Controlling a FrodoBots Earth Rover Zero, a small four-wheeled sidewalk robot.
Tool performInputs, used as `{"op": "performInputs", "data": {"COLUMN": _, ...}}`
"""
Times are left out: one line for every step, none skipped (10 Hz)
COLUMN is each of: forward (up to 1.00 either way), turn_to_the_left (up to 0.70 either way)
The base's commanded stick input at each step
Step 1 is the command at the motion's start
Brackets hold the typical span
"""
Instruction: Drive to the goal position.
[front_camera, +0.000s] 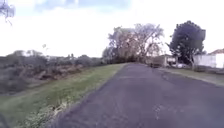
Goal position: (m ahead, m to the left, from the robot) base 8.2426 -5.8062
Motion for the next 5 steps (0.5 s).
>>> {"op": "performInputs", "data": {"forward": 0.0, "turn_to_the_left": 0.04}}
{"op": "performInputs", "data": {"forward": 0.0, "turn_to_the_left": 0.04}}
{"op": "performInputs", "data": {"forward": 0.0, "turn_to_the_left": 0.04}}
{"op": "performInputs", "data": {"forward": 0.0, "turn_to_the_left": 0.04}}
{"op": "performInputs", "data": {"forward": 0.0, "turn_to_the_left": 0.04}}
